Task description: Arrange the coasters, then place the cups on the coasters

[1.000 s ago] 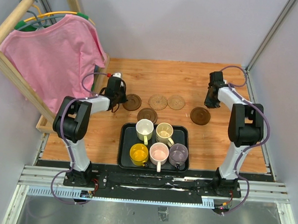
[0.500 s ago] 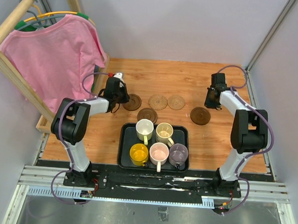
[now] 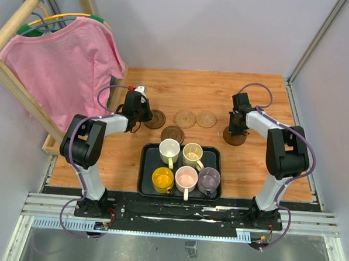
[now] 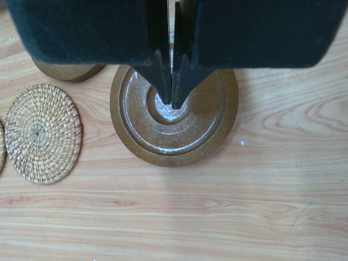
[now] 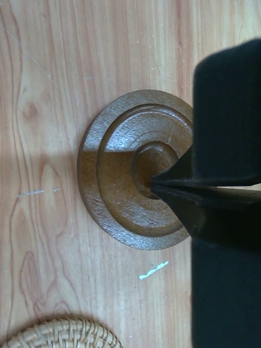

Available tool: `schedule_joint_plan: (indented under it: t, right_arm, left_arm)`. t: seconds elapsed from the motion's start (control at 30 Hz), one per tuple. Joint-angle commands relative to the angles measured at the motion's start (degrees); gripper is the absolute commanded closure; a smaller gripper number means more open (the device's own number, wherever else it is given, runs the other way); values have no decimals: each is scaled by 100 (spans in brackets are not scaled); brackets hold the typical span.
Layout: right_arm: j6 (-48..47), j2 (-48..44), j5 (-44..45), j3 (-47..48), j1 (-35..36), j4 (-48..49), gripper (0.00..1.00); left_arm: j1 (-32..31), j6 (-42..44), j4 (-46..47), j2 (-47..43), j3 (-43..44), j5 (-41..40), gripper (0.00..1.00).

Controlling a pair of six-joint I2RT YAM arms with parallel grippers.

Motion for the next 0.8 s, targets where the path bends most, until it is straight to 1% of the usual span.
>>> schedule_joint_plan:
  t: [0.0,0.33,0.57,0.77]
  right_arm:
    - [-20,367,130,300,18,-108,99]
    - [-86,1182,277,1160,-52,-347,99]
    - [-156,1640,18,1831,-279,-360,99]
    - [-278,1766,-135,2202,-330,-328,99]
  left_arm:
    - [-40,72,-58,177,265,65,99]
    - [-215,115,-264,480,406,213,99]
    - [-225,-50,-407,588,349,136,100]
    - [-217,-51,-583,777,579,-70,100]
